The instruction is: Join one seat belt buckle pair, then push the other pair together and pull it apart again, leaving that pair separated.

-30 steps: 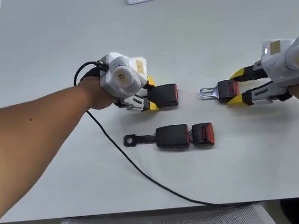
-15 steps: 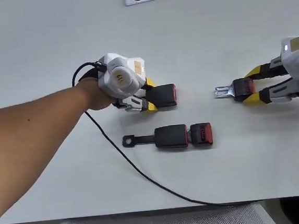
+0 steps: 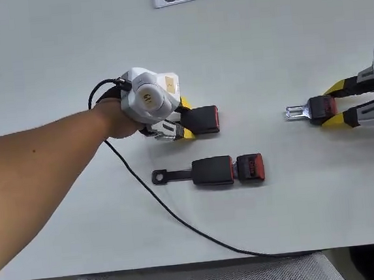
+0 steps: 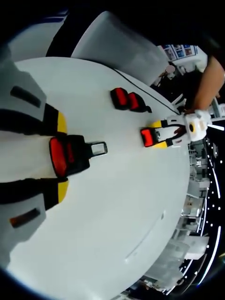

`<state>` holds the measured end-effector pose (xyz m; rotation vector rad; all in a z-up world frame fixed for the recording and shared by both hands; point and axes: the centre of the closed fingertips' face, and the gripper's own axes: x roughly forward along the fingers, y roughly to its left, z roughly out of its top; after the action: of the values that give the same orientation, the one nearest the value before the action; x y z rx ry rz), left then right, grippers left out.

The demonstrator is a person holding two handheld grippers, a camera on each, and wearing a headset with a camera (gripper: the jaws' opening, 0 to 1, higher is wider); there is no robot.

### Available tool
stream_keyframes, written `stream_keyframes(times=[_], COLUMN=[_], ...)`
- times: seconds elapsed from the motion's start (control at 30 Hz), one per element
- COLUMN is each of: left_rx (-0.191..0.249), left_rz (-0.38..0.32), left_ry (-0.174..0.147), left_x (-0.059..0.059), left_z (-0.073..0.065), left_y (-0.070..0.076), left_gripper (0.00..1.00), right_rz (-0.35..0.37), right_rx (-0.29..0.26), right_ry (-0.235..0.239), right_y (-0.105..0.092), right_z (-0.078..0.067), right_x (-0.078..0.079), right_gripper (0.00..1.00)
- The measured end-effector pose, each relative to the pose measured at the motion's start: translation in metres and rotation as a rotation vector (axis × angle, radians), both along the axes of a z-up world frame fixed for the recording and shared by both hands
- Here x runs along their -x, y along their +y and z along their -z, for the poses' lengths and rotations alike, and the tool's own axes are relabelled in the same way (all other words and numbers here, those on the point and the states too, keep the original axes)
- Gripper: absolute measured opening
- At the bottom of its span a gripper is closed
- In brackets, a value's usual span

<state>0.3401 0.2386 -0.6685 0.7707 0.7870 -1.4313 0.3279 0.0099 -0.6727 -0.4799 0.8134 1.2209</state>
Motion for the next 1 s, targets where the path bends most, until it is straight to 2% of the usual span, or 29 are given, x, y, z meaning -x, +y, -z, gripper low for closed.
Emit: stream_keyframes(times=[0.47,0.8,0.87,0.9,0.97,1.0], left_rx=[-0.013,-0.027,-0.036,-0.032,-0.013,-0.009], left_rz=[0.010,0.000,-0.008,-0.025,-0.055,-0.067], left_ry=[-0.001,0.002,0.011,0.026,0.084,0.090], left_x=[0.001,0.001,0.001,0.003,0.011,0.011], left_z=[-0.001,0.000,0.000,-0.001,-0.003,-0.003], left_y=[-0.001,-0.001,-0.002,-0.003,-0.007,-0.007], left_gripper=[0.33,0.34,0.35,0.37,0.46,0.54], right_rz=[0.000,-0.021,0.003,0.022,0.036,0.037], right_rx=[0.027,0.037,0.032,0.027,0.014,0.010], right_ry=[0.012,0.003,0.015,0.032,0.025,0.021], right_y=[-0.018,-0.019,-0.018,-0.018,-0.016,-0.016], right_z=[-0.001,-0.003,-0.004,-0.004,-0.006,-0.007], right_x=[0.002,0.004,0.005,0.005,0.004,0.004], right_gripper=[0.35,0.36,0.38,0.42,0.55,0.57])
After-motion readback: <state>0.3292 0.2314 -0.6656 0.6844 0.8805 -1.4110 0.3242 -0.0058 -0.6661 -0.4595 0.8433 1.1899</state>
